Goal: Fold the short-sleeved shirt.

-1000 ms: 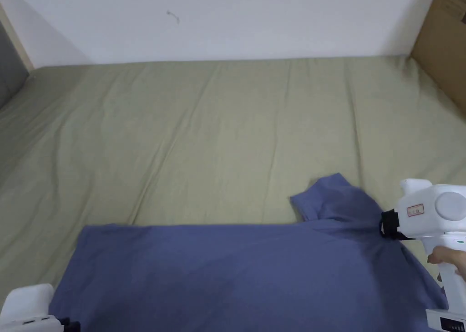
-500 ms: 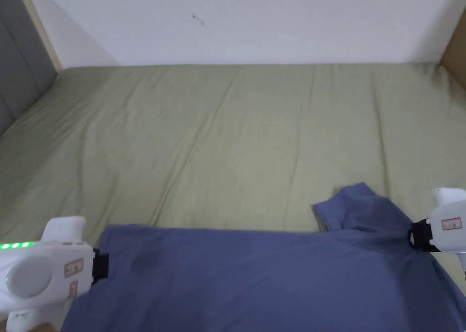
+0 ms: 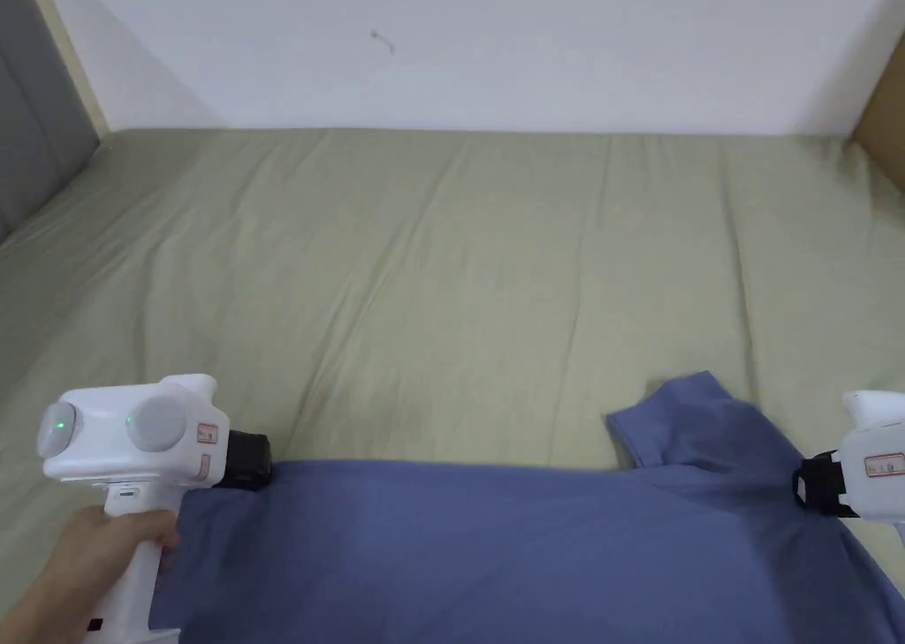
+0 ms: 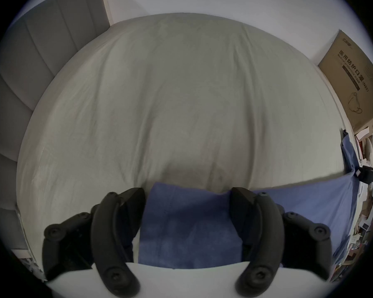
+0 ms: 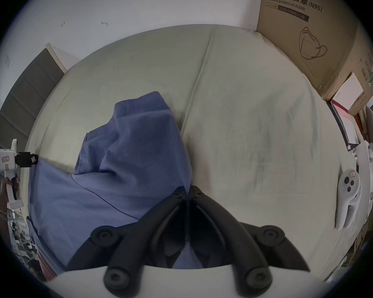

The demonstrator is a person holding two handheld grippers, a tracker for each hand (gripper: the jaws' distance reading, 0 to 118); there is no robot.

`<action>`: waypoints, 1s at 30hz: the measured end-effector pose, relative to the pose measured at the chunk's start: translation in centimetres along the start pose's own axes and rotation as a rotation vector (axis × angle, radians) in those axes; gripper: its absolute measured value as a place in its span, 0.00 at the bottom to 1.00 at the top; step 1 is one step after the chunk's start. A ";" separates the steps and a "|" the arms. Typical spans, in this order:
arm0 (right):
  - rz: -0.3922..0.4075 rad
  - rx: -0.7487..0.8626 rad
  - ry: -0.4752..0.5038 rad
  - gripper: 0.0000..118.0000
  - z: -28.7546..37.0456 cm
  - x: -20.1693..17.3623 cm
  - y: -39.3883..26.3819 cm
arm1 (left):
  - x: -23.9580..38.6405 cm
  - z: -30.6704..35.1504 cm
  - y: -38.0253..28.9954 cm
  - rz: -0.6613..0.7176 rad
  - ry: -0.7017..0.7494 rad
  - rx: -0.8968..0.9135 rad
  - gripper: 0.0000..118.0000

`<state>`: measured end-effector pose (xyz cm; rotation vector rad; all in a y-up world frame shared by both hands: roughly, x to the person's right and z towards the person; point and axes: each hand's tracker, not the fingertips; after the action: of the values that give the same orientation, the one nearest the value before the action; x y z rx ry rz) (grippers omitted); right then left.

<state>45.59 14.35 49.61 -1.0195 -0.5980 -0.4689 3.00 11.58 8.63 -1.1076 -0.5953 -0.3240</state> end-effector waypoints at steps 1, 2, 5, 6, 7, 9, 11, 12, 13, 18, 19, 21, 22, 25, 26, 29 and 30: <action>0.005 0.002 0.001 0.02 0.2 -0.1 0.0 | 0.1 1.0 0.3 0.004 0.010 0.005 0.43; 0.011 0.006 0.000 0.02 0.4 -0.2 -0.1 | 0.1 1.7 0.4 -0.011 0.016 0.024 0.33; 0.010 0.009 0.016 0.02 1.1 -0.3 0.0 | -0.2 2.7 0.6 0.019 -0.042 0.018 0.02; 0.016 0.017 0.016 0.02 1.5 -0.4 -0.1 | -0.2 3.1 0.4 0.013 -0.042 0.022 0.02; 0.018 0.025 0.011 0.02 2.0 -0.5 -0.2 | -0.2 3.5 0.3 0.012 -0.045 0.025 0.02; 0.029 0.042 0.019 0.02 3.5 -0.6 -0.5 | -0.1 5.0 -0.3 0.002 -0.060 0.041 0.02; 0.045 0.055 0.024 0.02 5.0 -0.5 -1.0 | -0.2 6.7 -1.1 -0.006 -0.067 0.067 0.02; 0.045 0.067 0.029 0.02 5.9 -0.5 -1.4 | -0.2 7.8 -1.5 -0.016 -0.069 0.076 0.02; 0.044 0.074 0.034 0.02 6.8 -0.4 -1.9 | -0.3 8.9 -2.1 -0.028 -0.068 0.092 0.02; 0.044 0.117 0.053 0.02 12.0 -0.2 -5.8 | -1.1 15.3 -6.7 -0.052 -0.076 0.155 0.02; 0.045 0.117 0.057 0.02 12.8 -0.1 -6.7 | -1.3 16.3 -7.8 -0.051 -0.083 0.161 0.02; 0.035 0.128 0.070 0.02 15.0 0.1 -9.5 | -1.7 18.3 -11.1 -0.057 -0.092 0.165 0.02; 0.032 0.130 0.084 0.02 15.8 0.2 -10.9 | -1.9 19.0 -12.4 -0.065 -0.093 0.163 0.02; 0.027 0.123 0.086 0.02 17.9 0.2 -15.7 | -2.6 20.5 -16.8 -0.078 -0.082 0.152 0.02; 0.016 0.105 0.087 0.02 18.3 0.2 -17.5 | -2.9 20.8 -18.4 -0.075 -0.081 0.135 0.02; -0.021 0.031 0.093 0.02 18.8 0.5 -22.7 | -3.8 20.4 -22.0 -0.048 -0.077 0.069 0.02; -0.032 0.008 0.098 0.02 18.8 0.5 -24.4 | -4.1 20.2 -23.3 -0.033 -0.076 0.059 0.02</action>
<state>26.37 19.98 73.02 -0.9744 -0.5295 -0.5411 -18.30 19.83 29.69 -1.0580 -0.6872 -0.2916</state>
